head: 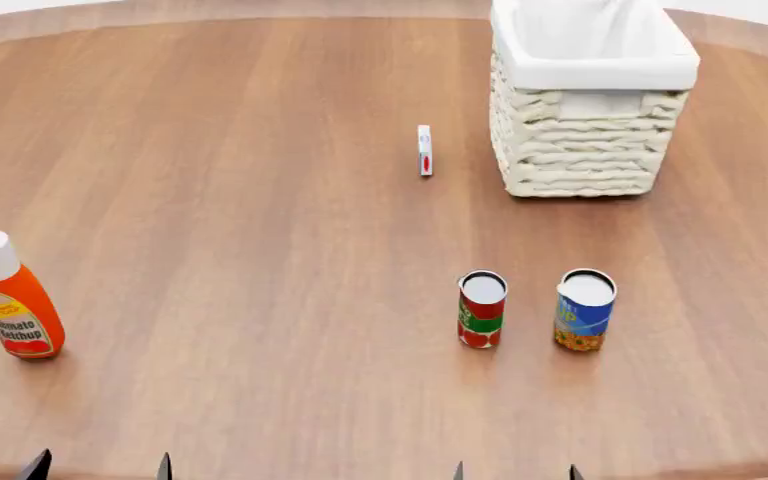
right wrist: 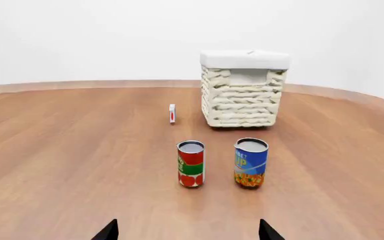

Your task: Pick up the alphabet soup and the cream cheese box, and put them in the basket.

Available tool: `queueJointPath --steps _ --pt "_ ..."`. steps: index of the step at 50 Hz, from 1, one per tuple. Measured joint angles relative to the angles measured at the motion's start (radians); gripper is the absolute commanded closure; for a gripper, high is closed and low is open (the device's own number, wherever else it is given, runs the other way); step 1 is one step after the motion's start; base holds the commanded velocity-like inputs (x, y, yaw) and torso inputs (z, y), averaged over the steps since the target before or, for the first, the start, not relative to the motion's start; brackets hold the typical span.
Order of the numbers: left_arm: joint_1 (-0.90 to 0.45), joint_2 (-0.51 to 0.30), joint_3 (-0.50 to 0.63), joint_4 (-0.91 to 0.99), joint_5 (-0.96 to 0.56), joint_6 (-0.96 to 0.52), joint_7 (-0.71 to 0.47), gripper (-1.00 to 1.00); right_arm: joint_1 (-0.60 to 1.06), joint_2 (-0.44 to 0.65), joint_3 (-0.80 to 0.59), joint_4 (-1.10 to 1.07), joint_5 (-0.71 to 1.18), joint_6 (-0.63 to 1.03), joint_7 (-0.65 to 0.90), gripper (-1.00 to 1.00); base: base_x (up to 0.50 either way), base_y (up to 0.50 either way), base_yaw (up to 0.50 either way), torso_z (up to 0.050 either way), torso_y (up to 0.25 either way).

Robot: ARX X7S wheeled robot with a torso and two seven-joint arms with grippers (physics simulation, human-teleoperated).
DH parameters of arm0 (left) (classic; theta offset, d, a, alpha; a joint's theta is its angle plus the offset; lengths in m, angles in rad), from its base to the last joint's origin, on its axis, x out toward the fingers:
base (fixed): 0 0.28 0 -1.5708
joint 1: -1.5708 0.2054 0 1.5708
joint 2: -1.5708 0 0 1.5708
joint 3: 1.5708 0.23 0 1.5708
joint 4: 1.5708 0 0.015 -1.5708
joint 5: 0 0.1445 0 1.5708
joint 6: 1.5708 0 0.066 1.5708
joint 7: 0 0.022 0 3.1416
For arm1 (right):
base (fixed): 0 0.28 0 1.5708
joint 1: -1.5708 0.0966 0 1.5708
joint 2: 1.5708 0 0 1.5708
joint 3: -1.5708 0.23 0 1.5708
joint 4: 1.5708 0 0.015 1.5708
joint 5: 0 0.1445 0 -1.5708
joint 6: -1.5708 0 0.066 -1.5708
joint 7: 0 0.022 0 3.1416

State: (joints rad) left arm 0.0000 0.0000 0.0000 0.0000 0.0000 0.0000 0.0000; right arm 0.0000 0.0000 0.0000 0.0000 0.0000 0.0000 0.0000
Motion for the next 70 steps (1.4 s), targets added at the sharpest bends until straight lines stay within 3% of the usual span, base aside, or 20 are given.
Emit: queueJointPath --steps 17,47,70 --pt "0.005 -0.045 0.036 0.066 -0.05 -0.002 -0.075 -1.0 -0.004 0.041 -0.053 -0.11 -0.011 0.036 0.06 -1.0 0.0 0.0 0.0 0.0 0.0" --pt "0.115 -0.123 0.032 0.684 -0.091 -0.042 -0.174 -1.0 -0.07 0.126 -0.16 -0.825 -0.185 0.3 0.108 -1.0 0.0 0.0 0.0 0.0 0.0" --pt "0.122 -0.149 0.031 0.757 -0.159 -0.057 -0.203 -1.0 -0.076 0.157 -0.192 -0.953 -0.215 0.353 0.115 -1.0 0.02 0.0 0.0 0.0 0.0"
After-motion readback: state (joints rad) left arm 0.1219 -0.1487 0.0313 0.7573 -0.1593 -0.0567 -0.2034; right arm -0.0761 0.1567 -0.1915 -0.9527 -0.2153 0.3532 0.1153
